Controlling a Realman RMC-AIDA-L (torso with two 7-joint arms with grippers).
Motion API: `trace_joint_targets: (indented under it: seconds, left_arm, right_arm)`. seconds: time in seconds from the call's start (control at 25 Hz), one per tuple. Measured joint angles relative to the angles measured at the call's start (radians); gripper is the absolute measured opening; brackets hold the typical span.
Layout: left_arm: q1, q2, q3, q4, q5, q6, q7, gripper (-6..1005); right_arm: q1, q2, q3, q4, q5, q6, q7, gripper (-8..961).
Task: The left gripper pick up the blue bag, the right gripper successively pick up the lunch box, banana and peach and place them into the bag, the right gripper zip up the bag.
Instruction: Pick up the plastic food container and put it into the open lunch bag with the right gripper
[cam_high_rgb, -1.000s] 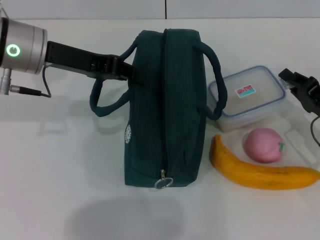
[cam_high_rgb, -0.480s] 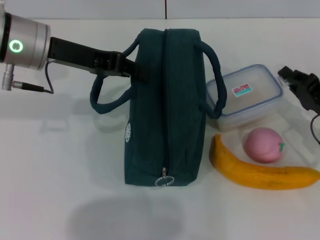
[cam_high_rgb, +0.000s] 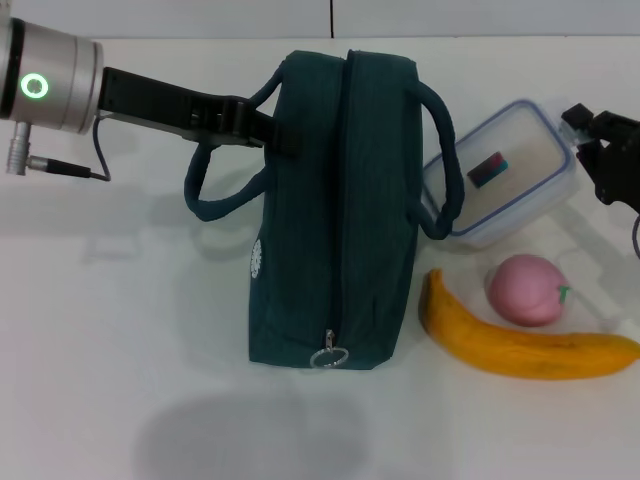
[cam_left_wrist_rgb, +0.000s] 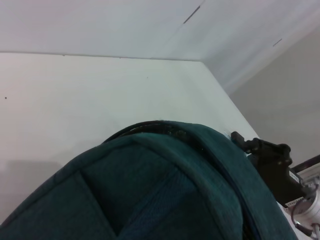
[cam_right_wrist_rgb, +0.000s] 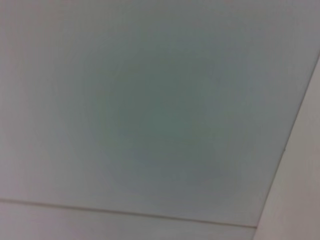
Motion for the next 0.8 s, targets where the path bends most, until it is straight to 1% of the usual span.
trace_joint_targets:
  seconds: [0.16,0.36,0.6,0.8]
  left_arm:
    - [0.0,0.0,-0.003,0.0,-0.001,-0.001,0.003,47]
    - [-0.004,-0.001,-0.003,0.0,-0.002,-0.005,0.007,47]
    - [-0.014,-0.001,-0.004,0.0,-0.002,-0.016,0.008,47]
    - [-0.024,-0.002,-0.001,-0.005,-0.002,-0.021,0.009,47]
  right_arm:
    - [-0.007,0.0,0.001,-0.001,0.045,-0.002,0.059,114]
    - [-0.009,0.0,0.003,0.002,0.09,-0.03,0.07,123]
    - [-0.009,0.001,0.004,0.005,0.178,-0.125,0.07,133]
    - [0.004,0.0,0.004,-0.01,0.298,-0.246,0.07,141]
